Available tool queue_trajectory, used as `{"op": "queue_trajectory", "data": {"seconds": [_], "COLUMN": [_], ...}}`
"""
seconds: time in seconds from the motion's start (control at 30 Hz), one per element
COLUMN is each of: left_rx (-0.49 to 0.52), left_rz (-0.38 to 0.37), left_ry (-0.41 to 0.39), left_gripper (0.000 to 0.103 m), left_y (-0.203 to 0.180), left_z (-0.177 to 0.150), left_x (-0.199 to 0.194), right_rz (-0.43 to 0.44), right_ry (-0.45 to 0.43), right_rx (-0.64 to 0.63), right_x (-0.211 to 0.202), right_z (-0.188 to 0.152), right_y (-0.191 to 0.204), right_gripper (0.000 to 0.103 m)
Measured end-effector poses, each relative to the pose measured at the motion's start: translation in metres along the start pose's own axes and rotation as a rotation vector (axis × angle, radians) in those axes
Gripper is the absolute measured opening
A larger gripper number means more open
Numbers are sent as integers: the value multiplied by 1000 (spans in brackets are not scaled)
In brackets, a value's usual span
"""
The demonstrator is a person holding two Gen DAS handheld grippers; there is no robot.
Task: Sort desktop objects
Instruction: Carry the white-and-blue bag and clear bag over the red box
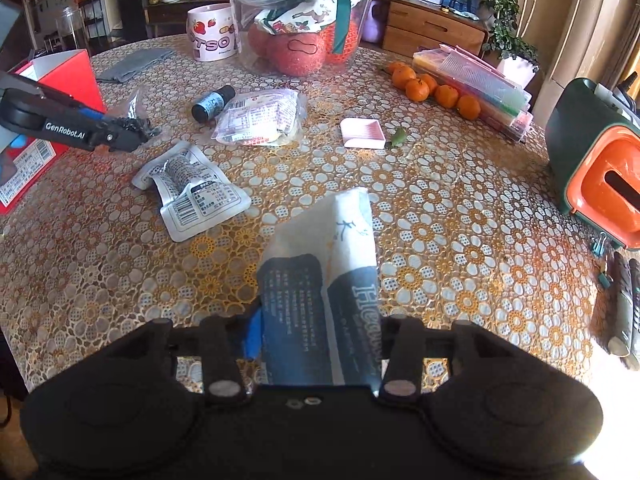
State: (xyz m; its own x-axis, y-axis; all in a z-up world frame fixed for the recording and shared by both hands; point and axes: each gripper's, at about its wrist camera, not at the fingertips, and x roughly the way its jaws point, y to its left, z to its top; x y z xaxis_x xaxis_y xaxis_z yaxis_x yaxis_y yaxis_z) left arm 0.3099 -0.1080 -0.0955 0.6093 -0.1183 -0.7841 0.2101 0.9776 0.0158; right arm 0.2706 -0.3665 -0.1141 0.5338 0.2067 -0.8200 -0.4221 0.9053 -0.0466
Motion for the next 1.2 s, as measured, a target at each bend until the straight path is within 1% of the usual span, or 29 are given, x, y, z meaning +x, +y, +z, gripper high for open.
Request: {"op": "queue_trajectory", "data": {"seconds": [0.27, 0.37, 0.53, 0.67, 0.73, 0.97, 1.2], "left_rx": [-14, -26, -55, -64, -70, -95, -124], "left_rz": [-44, -52, -55, -62, -84, -97, -98], "left_ry": [-37, -46, -75, -80, -83, -108, -135], "left_gripper": [34, 34, 34, 34, 34, 34, 34], "left_y": [4, 8, 16, 21, 26, 48, 76], "left_z": [-14, -19, -27, -35, -40, -52, -65], "left_x": [-47, -64, -92, -113, -124, -157, -182], "right_rz": [23, 8, -17, -6, 2, 13, 27], "right_ry": [-12, -29, -75, -98, -113, -159, -194], "right_rx": [34, 40, 96, 124, 131, 134, 96], "right_x": [-28, -39, -59, -74, -83, -108, -123], "right_z": [5, 8, 12, 17, 20, 30, 45], "right_y": [26, 39, 62, 82, 95, 138, 183], "right_gripper": [43, 43, 44, 44, 43, 43, 43]}}
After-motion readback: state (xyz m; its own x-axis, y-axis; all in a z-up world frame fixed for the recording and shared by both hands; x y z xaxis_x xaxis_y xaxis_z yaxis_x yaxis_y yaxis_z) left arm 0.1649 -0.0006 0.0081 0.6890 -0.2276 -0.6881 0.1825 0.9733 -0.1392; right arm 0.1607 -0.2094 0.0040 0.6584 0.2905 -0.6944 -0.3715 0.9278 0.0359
